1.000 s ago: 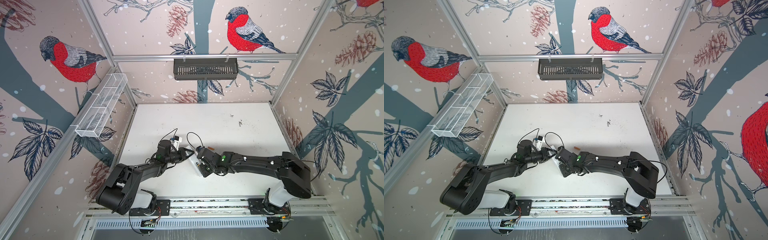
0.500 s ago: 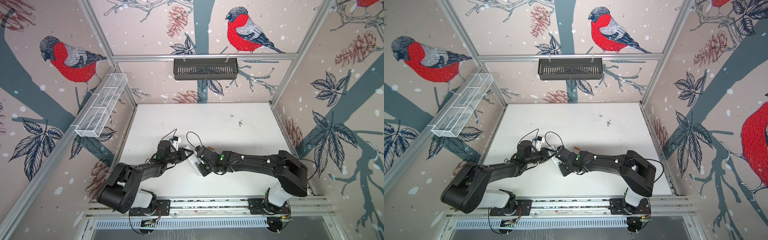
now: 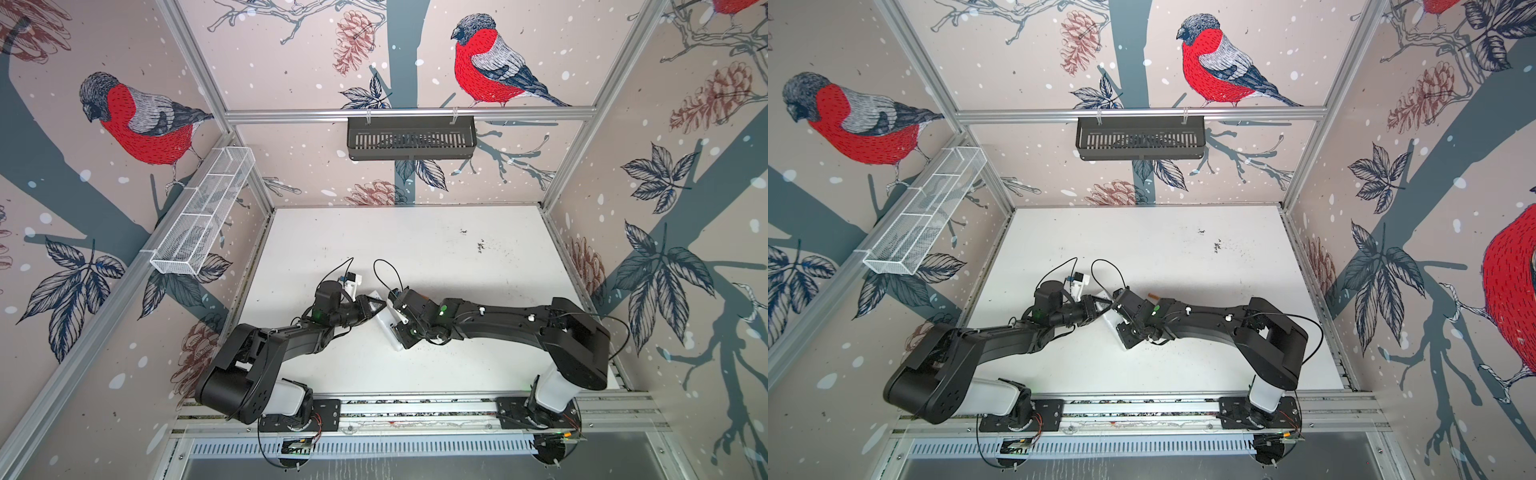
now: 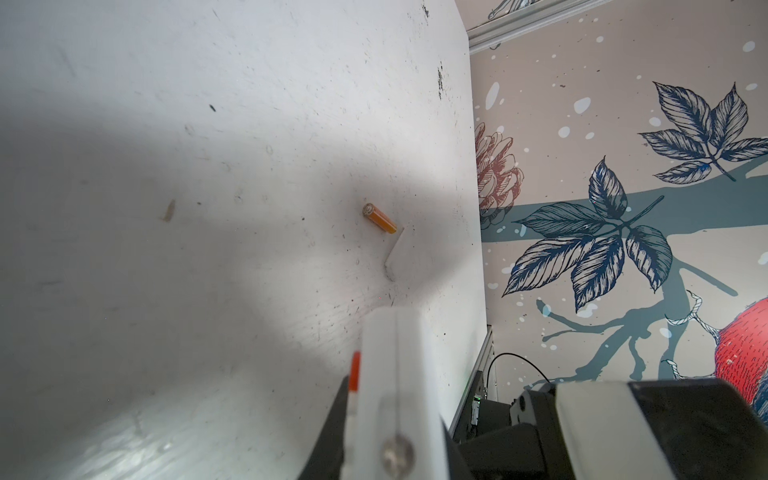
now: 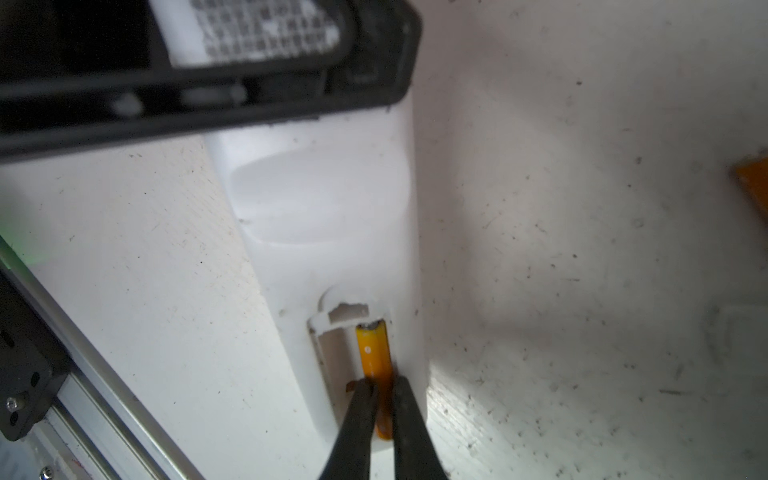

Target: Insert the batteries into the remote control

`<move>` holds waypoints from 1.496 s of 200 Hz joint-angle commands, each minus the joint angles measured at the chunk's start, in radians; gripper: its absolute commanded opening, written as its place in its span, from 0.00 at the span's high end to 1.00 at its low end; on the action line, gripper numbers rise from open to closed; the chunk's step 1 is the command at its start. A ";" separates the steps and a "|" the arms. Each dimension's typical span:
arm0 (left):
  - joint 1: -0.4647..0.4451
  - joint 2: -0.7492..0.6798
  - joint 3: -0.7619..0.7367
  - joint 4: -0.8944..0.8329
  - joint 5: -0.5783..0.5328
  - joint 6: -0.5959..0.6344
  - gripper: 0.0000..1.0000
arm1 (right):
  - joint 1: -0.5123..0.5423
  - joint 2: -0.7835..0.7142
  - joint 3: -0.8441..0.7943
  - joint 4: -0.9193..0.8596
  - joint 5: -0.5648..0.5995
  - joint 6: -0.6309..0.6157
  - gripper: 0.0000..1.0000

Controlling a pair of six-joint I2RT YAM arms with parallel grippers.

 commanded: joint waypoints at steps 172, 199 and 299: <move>0.004 0.006 0.017 0.119 0.164 -0.076 1.00 | -0.065 0.018 0.006 0.100 -0.055 -0.054 0.86; 0.009 0.008 0.023 0.088 0.147 -0.058 1.00 | -0.063 -0.023 0.011 0.060 -0.032 -0.062 0.85; 0.021 0.034 0.035 0.047 0.120 -0.036 1.00 | -0.029 -0.178 -0.035 -0.054 0.011 -0.052 0.76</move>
